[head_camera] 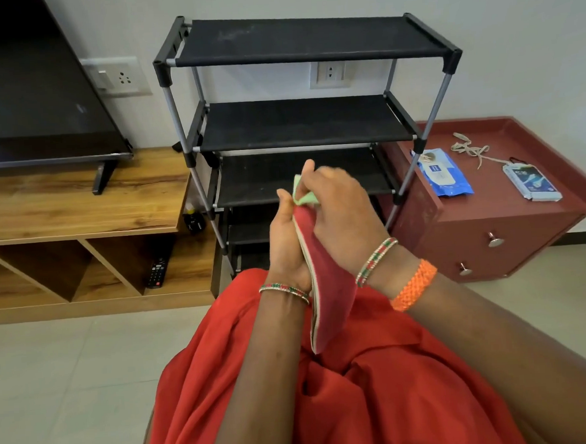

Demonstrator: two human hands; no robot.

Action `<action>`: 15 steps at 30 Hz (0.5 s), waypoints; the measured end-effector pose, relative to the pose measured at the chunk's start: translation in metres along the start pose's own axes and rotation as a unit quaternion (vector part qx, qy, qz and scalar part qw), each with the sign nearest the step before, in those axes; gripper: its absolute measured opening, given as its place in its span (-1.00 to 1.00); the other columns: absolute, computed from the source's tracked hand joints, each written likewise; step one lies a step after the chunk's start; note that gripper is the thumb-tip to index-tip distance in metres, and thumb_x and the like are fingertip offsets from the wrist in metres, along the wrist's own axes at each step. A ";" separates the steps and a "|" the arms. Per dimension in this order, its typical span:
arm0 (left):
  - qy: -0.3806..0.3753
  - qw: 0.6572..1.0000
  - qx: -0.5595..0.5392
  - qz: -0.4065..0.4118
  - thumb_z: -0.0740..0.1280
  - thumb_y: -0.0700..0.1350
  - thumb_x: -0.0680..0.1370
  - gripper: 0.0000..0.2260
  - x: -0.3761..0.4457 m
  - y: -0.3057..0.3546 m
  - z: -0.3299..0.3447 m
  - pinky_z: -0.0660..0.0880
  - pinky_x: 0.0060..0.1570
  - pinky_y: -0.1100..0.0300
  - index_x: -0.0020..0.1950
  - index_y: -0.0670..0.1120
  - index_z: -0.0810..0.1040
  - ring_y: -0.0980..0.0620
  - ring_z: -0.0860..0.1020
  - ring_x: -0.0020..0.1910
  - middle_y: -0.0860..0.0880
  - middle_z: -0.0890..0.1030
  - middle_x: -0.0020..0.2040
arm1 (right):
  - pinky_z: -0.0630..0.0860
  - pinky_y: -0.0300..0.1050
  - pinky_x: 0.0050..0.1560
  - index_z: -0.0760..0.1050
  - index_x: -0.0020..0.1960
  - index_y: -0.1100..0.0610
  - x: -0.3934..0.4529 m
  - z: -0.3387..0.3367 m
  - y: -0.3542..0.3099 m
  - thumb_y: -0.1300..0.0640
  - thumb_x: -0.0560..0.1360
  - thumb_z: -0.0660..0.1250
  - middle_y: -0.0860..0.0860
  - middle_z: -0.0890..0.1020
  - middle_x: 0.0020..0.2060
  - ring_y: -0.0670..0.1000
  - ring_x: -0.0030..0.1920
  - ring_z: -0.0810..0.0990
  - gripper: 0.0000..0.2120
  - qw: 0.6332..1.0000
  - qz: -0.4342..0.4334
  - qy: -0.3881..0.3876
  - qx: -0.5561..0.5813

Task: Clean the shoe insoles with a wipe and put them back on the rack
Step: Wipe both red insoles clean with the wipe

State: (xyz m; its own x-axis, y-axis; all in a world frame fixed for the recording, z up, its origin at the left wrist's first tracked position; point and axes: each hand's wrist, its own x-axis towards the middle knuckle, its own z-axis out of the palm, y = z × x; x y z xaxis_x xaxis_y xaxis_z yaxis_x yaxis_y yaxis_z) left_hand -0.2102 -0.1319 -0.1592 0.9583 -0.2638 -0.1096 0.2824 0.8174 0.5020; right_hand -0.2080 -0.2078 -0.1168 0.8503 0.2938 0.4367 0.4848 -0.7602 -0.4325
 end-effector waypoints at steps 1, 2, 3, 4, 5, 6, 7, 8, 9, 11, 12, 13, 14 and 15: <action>0.002 1.000 0.010 -0.013 -0.09 0.22 0.62 -0.45 0.000 -0.002 0.002 0.55 0.07 0.15 0.45 -0.08 0.32 -0.02 0.62 0.05 -0.13 0.60 0.13 | 0.38 -0.19 -0.18 0.50 -0.08 0.17 0.003 0.000 -0.002 0.30 0.43 0.21 0.04 0.52 -0.14 -0.02 -0.11 0.42 -0.86 0.999 -0.008 0.027 -0.040; 0.005 1.000 0.015 -0.020 -0.09 0.21 0.62 -0.44 0.000 -0.003 0.002 0.54 0.07 0.17 0.43 -0.12 0.33 -0.01 0.62 0.04 -0.13 0.62 0.11 | 0.39 -0.17 -0.17 0.50 -0.04 0.18 0.004 0.002 -0.004 0.25 0.43 0.16 0.07 0.52 -0.12 0.00 -0.09 0.43 -0.82 0.997 -0.011 0.044 -0.055; 0.004 1.000 0.014 -0.018 -0.08 0.20 0.63 -0.45 0.000 -0.002 0.000 0.53 0.09 0.18 0.42 -0.13 0.34 0.00 0.62 0.05 -0.12 0.61 0.12 | 0.42 -0.15 -0.14 0.50 -0.01 0.20 0.003 0.005 -0.006 0.22 0.42 0.13 0.08 0.52 -0.11 0.03 -0.07 0.44 -0.78 0.997 -0.012 0.049 -0.053; 0.004 1.000 0.007 -0.008 -0.08 0.18 0.63 -0.47 -0.001 0.000 -0.002 0.52 0.10 0.19 0.42 -0.10 0.34 0.01 0.61 0.07 -0.12 0.59 0.18 | 0.43 -0.11 -0.11 0.51 0.00 0.22 -0.001 0.007 -0.010 0.24 0.43 0.14 0.08 0.52 -0.11 0.04 -0.07 0.45 -0.77 0.998 -0.014 0.041 -0.035; 0.004 1.000 -0.007 0.007 -0.08 0.17 0.64 -0.50 -0.001 0.004 -0.007 0.52 0.08 0.19 0.43 -0.06 0.34 0.02 0.60 0.07 -0.12 0.56 0.24 | 0.44 -0.07 -0.07 0.52 -0.02 0.25 -0.005 0.011 -0.012 0.31 0.44 0.17 0.10 0.53 -0.12 0.06 -0.07 0.47 -0.80 0.999 -0.023 0.022 -0.002; 0.005 1.000 -0.019 0.022 -0.08 0.16 0.63 -0.52 -0.001 0.008 -0.012 0.52 0.05 0.18 0.43 -0.02 0.34 0.03 0.58 0.05 -0.13 0.53 0.28 | 0.45 -0.02 -0.05 0.54 -0.05 0.28 -0.010 0.013 -0.012 0.39 0.42 0.22 0.12 0.55 -0.14 0.09 -0.08 0.51 -0.82 0.999 -0.037 0.000 0.038; 0.006 0.999 -0.024 0.034 -0.08 0.17 0.63 -0.52 -0.001 0.012 -0.017 0.50 0.02 0.18 0.44 0.00 0.33 0.04 0.56 0.03 -0.13 0.51 0.31 | 0.48 -0.01 -0.05 0.55 -0.09 0.27 -0.014 0.015 -0.013 0.45 0.38 0.24 0.12 0.57 -0.16 0.10 -0.10 0.53 -0.81 0.996 -0.041 -0.032 0.078; 0.008 0.999 -0.024 0.040 -0.08 0.19 0.62 -0.50 0.000 0.015 -0.019 0.49 0.00 0.19 0.45 0.00 0.32 0.05 0.53 0.01 -0.13 0.50 0.32 | 0.51 -0.01 -0.09 0.54 -0.13 0.23 -0.016 0.015 -0.012 0.47 0.35 0.24 0.08 0.57 -0.18 0.07 -0.14 0.54 -0.79 0.992 -0.038 -0.061 0.102; 0.010 0.999 -0.027 0.040 -0.08 0.20 0.62 -0.49 0.001 0.016 -0.020 0.50 -0.01 0.18 0.45 -0.01 0.33 0.05 0.54 0.00 -0.13 0.51 0.30 | 0.51 -0.01 -0.13 0.52 -0.17 0.21 -0.015 0.013 -0.011 0.48 0.33 0.23 0.05 0.56 -0.21 0.04 -0.17 0.53 -0.77 0.990 -0.042 -0.075 0.111; 0.020 0.999 -0.030 0.030 -0.05 0.20 0.62 -0.48 0.001 0.013 -0.015 0.54 0.05 0.15 0.36 -0.08 0.43 0.00 0.58 0.02 -0.15 0.57 0.20 | 0.48 -0.01 -0.17 0.47 -0.20 0.15 -0.005 0.012 -0.007 0.44 0.33 0.25 0.03 0.54 -0.23 0.04 -0.18 0.50 -0.79 0.994 -0.070 -0.056 0.058; 0.022 0.999 -0.032 0.021 -0.04 0.20 0.62 -0.47 0.002 0.011 -0.012 0.50 0.13 0.11 0.26 -0.11 0.52 -0.02 0.58 0.05 -0.16 0.59 0.14 | 0.45 -0.04 -0.15 0.47 -0.19 0.11 0.002 0.011 -0.003 0.40 0.34 0.28 0.03 0.53 -0.21 0.06 -0.15 0.49 -0.80 0.996 -0.085 -0.028 -0.015; 0.025 0.999 -0.026 0.012 -0.02 0.19 0.61 -0.47 0.002 0.009 -0.009 0.45 0.21 0.08 0.14 -0.13 0.59 -0.05 0.57 0.07 -0.16 0.61 0.08 | 0.38 -0.05 -0.10 0.47 -0.16 0.08 0.011 0.011 0.002 0.35 0.35 0.31 0.02 0.52 -0.18 0.07 -0.10 0.47 -0.81 0.993 -0.086 0.008 -0.081; 0.026 1.000 -0.015 0.005 -0.01 0.20 0.61 -0.46 0.000 0.009 -0.007 0.41 0.24 0.07 0.08 -0.14 0.62 -0.06 0.56 0.09 -0.16 0.61 0.06 | 0.33 -0.05 -0.05 0.48 -0.13 0.05 0.019 0.008 0.008 0.32 0.37 0.31 0.00 0.52 -0.14 0.07 -0.03 0.45 -0.81 0.992 -0.071 0.021 -0.105; 0.021 1.000 0.000 -0.001 0.00 0.22 0.61 -0.44 -0.001 0.011 -0.008 0.40 0.25 0.07 0.08 -0.15 0.62 -0.07 0.55 0.11 -0.16 0.60 0.07 | 0.32 -0.04 -0.01 0.49 -0.10 0.04 0.025 0.005 0.012 0.31 0.39 0.29 -0.01 0.50 -0.09 0.05 0.01 0.44 -0.81 0.995 -0.045 0.007 -0.087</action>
State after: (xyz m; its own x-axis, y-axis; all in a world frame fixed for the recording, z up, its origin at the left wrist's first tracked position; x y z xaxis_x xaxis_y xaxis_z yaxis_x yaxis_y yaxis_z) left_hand -0.2082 -0.1186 -0.1602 0.9590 -0.2428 -0.1464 0.2835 0.8170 0.5022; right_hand -0.1795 -0.2062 -0.1150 0.8013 0.3579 0.4794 0.5148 -0.8207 -0.2479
